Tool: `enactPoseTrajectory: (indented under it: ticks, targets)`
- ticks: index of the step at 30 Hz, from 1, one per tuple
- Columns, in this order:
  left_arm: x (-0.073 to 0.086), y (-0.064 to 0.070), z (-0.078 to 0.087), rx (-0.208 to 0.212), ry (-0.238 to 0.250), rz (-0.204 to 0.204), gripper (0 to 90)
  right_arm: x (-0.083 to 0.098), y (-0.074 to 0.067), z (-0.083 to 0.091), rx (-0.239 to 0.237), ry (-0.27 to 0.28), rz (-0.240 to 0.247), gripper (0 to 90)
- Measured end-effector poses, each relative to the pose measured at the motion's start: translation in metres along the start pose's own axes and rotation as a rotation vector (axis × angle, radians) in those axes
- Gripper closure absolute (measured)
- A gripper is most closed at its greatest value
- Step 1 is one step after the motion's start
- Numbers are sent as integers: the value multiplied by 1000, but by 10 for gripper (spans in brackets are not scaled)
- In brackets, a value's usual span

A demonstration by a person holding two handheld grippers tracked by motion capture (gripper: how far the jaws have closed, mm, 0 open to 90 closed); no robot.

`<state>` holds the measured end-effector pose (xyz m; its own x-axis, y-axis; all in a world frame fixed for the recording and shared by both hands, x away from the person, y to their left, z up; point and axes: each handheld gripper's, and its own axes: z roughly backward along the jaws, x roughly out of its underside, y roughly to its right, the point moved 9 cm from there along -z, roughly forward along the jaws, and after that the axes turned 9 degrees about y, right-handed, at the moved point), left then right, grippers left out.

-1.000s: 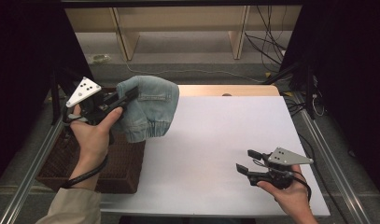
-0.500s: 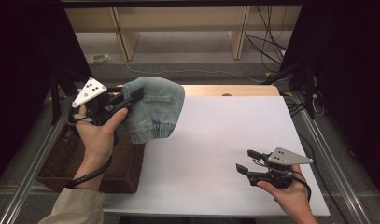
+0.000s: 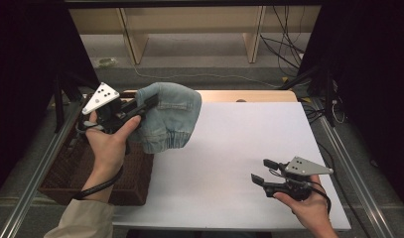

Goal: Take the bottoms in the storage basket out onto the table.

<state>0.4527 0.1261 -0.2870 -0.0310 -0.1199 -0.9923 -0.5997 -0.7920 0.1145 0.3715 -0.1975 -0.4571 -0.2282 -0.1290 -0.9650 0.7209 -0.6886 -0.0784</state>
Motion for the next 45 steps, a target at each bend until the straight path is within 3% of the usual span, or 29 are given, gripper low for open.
enactPoseTrajectory:
  ticks: [45]
  targets:
    - [8, 30, -16, 68, -17, -11, 764, 0, 0, 1, 0, 2, 5, 322]
